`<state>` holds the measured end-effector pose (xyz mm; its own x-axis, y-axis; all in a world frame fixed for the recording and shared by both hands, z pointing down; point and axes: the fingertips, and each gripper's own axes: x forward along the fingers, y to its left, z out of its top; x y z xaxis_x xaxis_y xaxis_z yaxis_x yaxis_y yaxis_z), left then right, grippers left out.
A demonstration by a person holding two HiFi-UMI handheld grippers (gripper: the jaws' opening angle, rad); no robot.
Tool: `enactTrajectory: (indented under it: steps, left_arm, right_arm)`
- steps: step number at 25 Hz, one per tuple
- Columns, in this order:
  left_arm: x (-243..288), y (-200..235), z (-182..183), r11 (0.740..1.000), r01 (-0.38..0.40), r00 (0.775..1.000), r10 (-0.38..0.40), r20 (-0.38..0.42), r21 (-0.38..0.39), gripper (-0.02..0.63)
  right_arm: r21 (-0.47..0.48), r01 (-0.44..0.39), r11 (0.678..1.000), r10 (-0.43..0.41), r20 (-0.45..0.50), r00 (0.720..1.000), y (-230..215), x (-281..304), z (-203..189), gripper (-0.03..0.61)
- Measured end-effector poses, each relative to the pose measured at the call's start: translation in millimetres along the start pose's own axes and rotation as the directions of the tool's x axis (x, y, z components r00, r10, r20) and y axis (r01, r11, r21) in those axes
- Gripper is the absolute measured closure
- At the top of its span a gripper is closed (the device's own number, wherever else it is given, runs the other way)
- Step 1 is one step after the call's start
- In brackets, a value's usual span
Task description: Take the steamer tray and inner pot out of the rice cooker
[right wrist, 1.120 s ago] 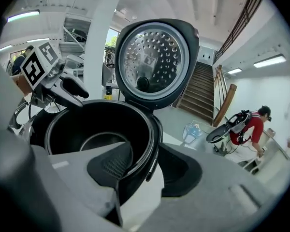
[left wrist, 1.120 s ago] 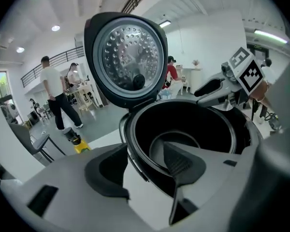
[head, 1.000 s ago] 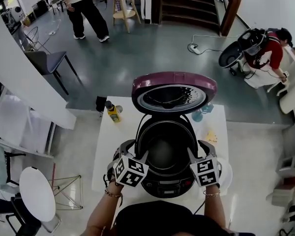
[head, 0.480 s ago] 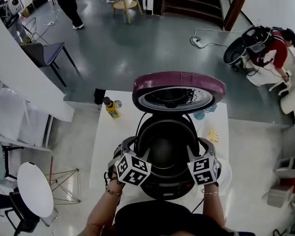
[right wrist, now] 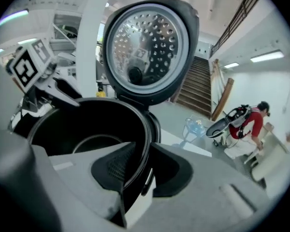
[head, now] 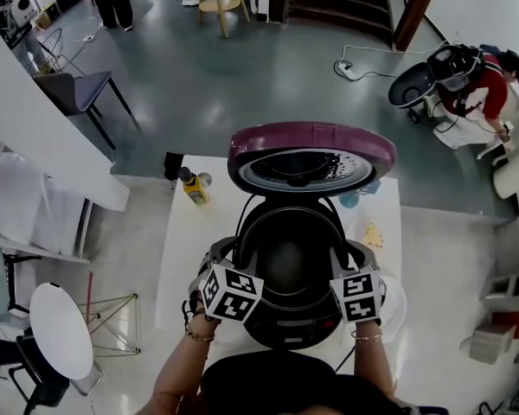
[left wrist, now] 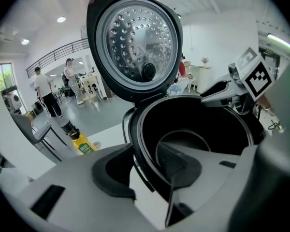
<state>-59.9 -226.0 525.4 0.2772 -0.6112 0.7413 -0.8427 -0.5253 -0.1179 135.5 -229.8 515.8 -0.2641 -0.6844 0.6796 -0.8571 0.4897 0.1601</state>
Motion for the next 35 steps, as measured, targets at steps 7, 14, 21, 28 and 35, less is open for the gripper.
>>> enactTrajectory:
  steps: [7,14,21,28,35]
  left_arm:
    - [-3.7,6.6,1.4,0.991,0.052,0.999,-0.051,0.011,-0.125,0.502]
    - [-5.8,9.6,-0.2,0.949,0.148,0.989,-0.144,0.036,-0.277,0.506]
    - [-10.8,7.8,-1.3,0.908,0.247,0.969,-0.238,0.069,-0.337,0.496]
    - [-17.4,-2.9,-1.5,0.878,0.337,0.937,-0.348,0.029,-0.341,0.537]
    - [-29.3,0.9,2.5,0.865,0.303,0.949,-0.311,0.046,-0.4,0.552]
  right_arm:
    - [0.052,-0.033,0.998,0.028,0.106,0.994,-3.4,-11.4,10.9,0.499]
    - [0.072,-0.044,0.996,0.032,0.155,0.987,-4.2,-17.9,18.3,0.501]
    - [0.18,-0.141,0.974,0.104,0.202,0.974,-7.7,-18.8,26.6,0.515]
    - [0.305,-0.243,0.921,0.165,0.26,0.951,-10.9,-19.3,37.1,0.534]
    - [0.345,-0.328,0.879,0.217,0.324,0.921,-10.4,-28.0,51.1,0.54]
